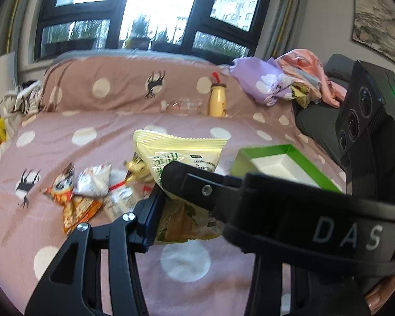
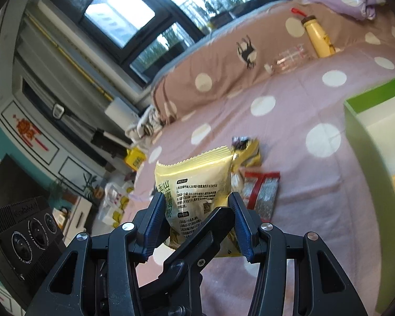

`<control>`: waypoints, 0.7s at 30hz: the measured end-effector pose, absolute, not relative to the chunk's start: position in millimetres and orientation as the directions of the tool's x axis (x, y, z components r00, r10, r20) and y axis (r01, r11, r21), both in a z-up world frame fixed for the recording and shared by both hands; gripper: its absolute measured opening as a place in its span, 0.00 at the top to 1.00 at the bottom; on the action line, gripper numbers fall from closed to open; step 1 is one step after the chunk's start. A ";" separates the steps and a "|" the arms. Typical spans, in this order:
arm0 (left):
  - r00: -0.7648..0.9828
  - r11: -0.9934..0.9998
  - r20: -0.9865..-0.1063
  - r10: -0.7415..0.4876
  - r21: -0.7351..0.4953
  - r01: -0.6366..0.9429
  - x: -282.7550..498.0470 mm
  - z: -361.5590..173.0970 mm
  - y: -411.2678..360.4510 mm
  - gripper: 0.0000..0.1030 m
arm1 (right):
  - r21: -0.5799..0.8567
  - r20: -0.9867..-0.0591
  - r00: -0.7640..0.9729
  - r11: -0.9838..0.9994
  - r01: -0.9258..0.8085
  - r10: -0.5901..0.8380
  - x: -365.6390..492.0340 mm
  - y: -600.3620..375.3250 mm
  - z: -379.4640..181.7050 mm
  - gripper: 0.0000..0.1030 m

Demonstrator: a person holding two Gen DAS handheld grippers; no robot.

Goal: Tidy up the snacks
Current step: 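Carry the pale yellow bag with the right gripper over the green box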

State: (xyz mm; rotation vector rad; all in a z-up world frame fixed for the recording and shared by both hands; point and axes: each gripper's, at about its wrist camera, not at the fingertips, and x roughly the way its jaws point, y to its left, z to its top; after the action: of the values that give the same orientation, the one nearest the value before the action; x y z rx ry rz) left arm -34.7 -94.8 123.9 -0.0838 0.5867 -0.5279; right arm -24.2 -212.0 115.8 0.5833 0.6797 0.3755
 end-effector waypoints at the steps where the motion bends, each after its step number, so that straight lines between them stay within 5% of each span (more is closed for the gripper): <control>1: 0.705 0.861 -0.500 -0.503 -0.216 0.461 -35.2 125.9 -99.9 0.57 | 0.615 -0.467 0.730 0.777 -0.137 0.498 -25.8 -215.3 117.3 0.48; 21: 0.571 0.718 -0.492 -0.657 -0.177 0.674 -25.0 138.1 -199.2 0.57 | 0.651 -0.428 0.854 0.757 0.064 0.296 -57.2 -311.4 122.0 0.48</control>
State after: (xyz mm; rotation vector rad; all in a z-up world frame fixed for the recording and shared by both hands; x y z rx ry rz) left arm -25.0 -199.2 138.1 0.0311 0.5637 -0.7808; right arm -57.2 -311.4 122.0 0.7096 0.5429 0.1331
